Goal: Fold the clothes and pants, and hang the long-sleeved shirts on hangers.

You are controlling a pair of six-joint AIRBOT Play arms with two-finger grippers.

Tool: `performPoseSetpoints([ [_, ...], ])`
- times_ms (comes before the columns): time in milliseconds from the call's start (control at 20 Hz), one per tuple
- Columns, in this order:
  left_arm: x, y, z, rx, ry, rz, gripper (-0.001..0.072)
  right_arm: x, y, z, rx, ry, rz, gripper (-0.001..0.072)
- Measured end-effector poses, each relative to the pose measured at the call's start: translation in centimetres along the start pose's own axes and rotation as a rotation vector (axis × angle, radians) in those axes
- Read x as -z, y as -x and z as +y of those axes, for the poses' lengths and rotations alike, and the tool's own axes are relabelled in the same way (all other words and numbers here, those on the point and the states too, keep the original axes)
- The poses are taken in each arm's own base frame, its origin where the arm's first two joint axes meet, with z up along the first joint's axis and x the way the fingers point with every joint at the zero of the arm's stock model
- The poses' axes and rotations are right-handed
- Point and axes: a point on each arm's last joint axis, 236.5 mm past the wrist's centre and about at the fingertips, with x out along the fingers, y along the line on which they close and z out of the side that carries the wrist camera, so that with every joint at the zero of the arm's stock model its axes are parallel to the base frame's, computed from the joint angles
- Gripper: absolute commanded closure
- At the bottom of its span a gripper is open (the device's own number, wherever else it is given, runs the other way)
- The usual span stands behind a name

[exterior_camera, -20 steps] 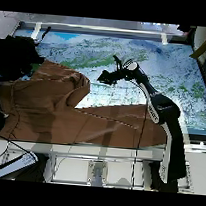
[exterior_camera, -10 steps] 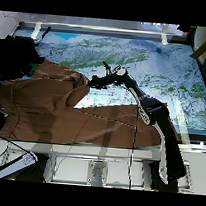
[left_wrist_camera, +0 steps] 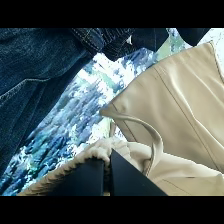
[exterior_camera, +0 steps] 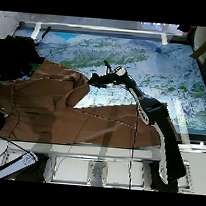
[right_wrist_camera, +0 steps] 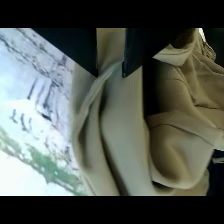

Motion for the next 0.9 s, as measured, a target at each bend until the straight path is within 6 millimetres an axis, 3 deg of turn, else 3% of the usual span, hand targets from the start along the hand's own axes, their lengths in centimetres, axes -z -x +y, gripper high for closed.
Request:
performPoseSetpoints([
  [100,0.0,0.0,0.0,0.000,-0.002,0.002,0.0684,0.7,0.0,-0.3,0.011,-0.006,0.028,0.0693],
  [300,0.2,0.0,0.0,0.001,-0.004,0.007,0.0685,1.2,0.2,-0.5,0.021,-0.009,0.052,0.0692],
  [450,0.1,0.2,-0.1,0.002,-0.006,0.004,0.0685,-0.1,2.8,1.0,0.006,0.018,0.031,0.0693],
  [550,-0.2,0.9,-0.5,0.006,-0.013,-0.011,0.0685,-1.8,6.7,1.9,0.038,0.076,-0.001,0.0693],
  [750,-1.1,3.2,-3.1,0.058,-0.030,-0.071,0.0685,-3.5,18.5,4.5,0.198,0.243,-0.053,0.0693],
  [900,-1.2,4.9,-6.1,0.118,-0.061,-0.103,0.0685,-2.0,27.4,7.5,0.363,0.359,-0.074,0.0692],
])
